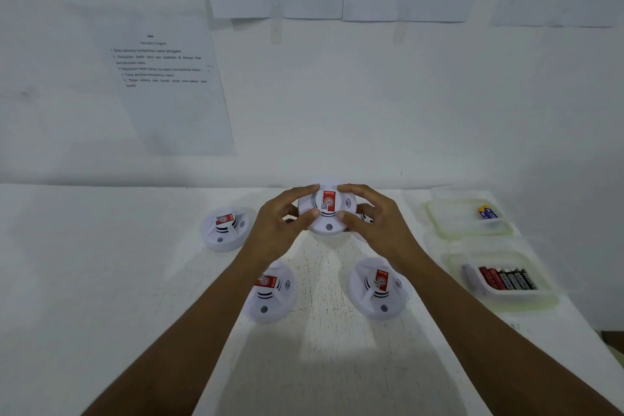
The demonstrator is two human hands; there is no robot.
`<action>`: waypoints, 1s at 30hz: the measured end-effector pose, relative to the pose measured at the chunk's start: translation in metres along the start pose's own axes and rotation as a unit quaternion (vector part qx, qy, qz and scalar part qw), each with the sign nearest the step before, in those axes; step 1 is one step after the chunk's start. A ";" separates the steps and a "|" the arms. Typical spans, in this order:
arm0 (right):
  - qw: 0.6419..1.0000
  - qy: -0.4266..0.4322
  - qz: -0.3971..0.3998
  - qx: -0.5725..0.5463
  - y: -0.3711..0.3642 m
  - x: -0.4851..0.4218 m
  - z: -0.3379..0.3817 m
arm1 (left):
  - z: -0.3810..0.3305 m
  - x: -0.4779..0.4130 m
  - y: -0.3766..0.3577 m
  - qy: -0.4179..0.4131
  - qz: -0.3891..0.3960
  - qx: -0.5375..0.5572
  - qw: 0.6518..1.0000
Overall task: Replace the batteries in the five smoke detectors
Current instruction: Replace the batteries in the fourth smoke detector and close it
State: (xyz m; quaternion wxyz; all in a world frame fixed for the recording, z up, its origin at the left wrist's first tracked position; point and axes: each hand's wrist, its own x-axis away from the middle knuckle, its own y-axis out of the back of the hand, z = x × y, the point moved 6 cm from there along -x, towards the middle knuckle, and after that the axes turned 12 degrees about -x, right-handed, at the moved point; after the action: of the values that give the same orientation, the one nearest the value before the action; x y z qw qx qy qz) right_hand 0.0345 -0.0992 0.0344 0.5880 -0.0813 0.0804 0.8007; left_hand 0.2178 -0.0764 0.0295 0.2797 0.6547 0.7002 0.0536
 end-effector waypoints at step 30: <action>1.000 0.004 0.003 0.026 -0.002 -0.010 -0.010 | 0.013 -0.005 0.001 -0.021 0.012 -0.024 0.999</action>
State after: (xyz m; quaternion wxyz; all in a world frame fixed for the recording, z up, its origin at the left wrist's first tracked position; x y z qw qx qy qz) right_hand 0.0395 -0.1096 0.0267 0.5875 -0.0692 0.1041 0.7995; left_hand 0.2243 -0.0851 0.0209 0.3097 0.6573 0.6844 0.0599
